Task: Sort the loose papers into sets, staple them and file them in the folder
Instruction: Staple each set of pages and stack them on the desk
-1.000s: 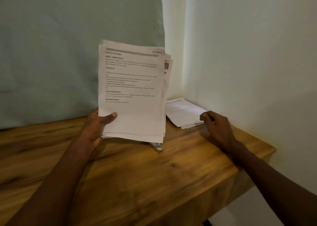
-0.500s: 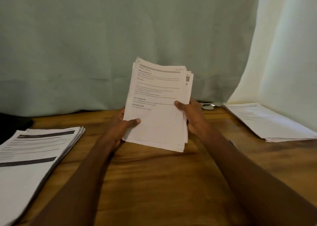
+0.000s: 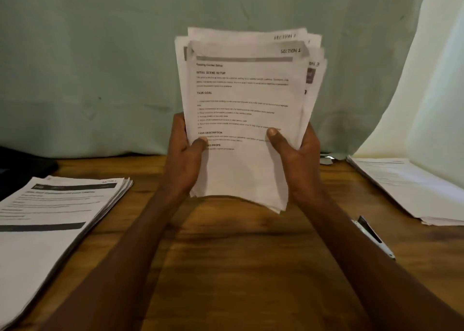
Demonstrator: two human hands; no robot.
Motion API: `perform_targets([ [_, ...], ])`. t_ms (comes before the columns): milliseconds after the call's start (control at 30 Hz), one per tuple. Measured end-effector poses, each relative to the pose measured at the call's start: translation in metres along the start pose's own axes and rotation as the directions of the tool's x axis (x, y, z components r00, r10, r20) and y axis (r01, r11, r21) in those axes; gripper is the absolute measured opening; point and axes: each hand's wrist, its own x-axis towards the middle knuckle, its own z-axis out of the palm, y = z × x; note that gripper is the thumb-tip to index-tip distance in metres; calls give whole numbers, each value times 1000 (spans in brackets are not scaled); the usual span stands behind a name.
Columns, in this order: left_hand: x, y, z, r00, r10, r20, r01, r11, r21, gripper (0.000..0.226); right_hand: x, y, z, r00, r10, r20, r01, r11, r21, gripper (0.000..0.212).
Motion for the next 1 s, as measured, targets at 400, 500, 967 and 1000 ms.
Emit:
perform_targets([
  [400, -29, -42, -33, 801, -522, 295, 357, 810, 465, 59, -5, 30, -7, 969, 245, -1, -245, 968, -58, 20],
  [500, -26, -40, -36, 764, -524, 376, 362, 831, 423, 62, 0, 31, -14, 962, 259, -89, -259, 966, 6, 20],
  [967, -21, -43, -45, 723, -576, 383, 481, 816, 319, 28, -2, 24, -9, 954, 278, -107, -282, 959, -19, 21],
  [1000, -23, -45, -46, 721, -582, 376, 473, 810, 347, 22, -2, 24, -10, 956, 273, -112, -277, 961, -19, 21],
])
